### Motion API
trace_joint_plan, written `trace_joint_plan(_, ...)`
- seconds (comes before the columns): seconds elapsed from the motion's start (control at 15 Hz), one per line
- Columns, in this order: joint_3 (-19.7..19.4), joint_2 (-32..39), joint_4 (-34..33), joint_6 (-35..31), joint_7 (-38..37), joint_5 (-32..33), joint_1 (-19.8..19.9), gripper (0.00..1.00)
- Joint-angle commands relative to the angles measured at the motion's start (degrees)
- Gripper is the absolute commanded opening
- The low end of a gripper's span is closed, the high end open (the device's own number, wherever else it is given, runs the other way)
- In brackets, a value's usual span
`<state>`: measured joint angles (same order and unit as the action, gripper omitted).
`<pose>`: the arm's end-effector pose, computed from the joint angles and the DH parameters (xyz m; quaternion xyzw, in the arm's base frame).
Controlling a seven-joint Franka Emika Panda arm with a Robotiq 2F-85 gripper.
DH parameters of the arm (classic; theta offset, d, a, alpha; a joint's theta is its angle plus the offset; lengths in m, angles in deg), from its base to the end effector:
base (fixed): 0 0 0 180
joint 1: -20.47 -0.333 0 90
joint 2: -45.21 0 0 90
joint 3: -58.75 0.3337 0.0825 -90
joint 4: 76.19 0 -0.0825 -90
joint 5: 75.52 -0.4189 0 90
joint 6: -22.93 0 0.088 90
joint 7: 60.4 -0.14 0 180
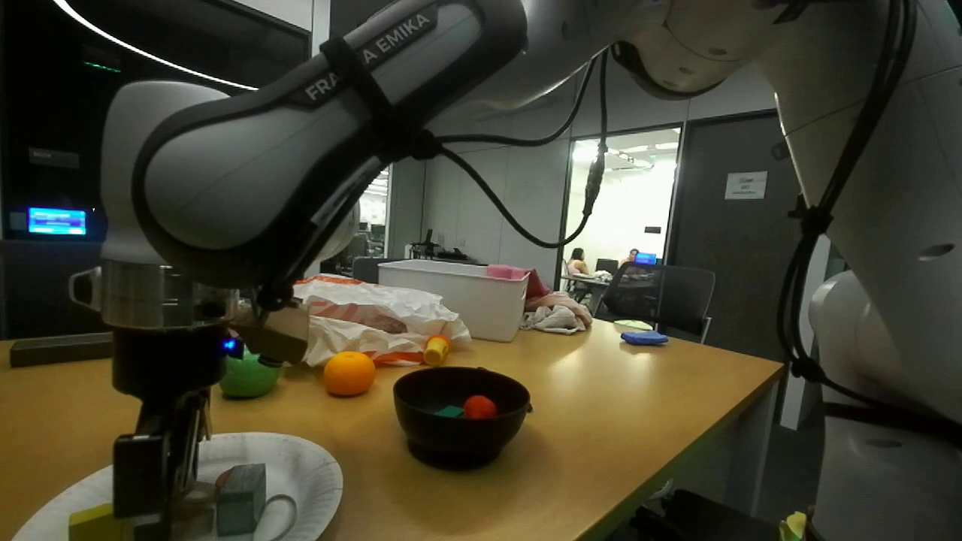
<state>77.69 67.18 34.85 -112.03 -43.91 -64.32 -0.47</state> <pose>0.5138 0.4120 0.2619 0.8541 0.5191 0.0318 0.0042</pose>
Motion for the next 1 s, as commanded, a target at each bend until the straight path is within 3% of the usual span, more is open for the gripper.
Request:
trace_joint_plan(0.0, -0.43, -1.16, 1.39, -2.5, 0.37, 0.75, 0.56, 0.52)
trace_joint_plan(0.2, -0.38, -1.84, 1.26, -1.73, 0.16, 0.72, 0.45, 0.27)
trace_joint_plan(0.4, -0.3, -2.39, 1.24, -1.02, -0.02, 0.55, 0.39, 0.09)
trace_joint_plan(0.6, -0.37, -3.22, 0.96, 0.13, -0.75, 1.08, -0.09, 0.03)
trace_joint_plan(0.93, -0.37, -6.89, 0.73, 2.86, -2.34, 3.94, -1.52, 0.08)
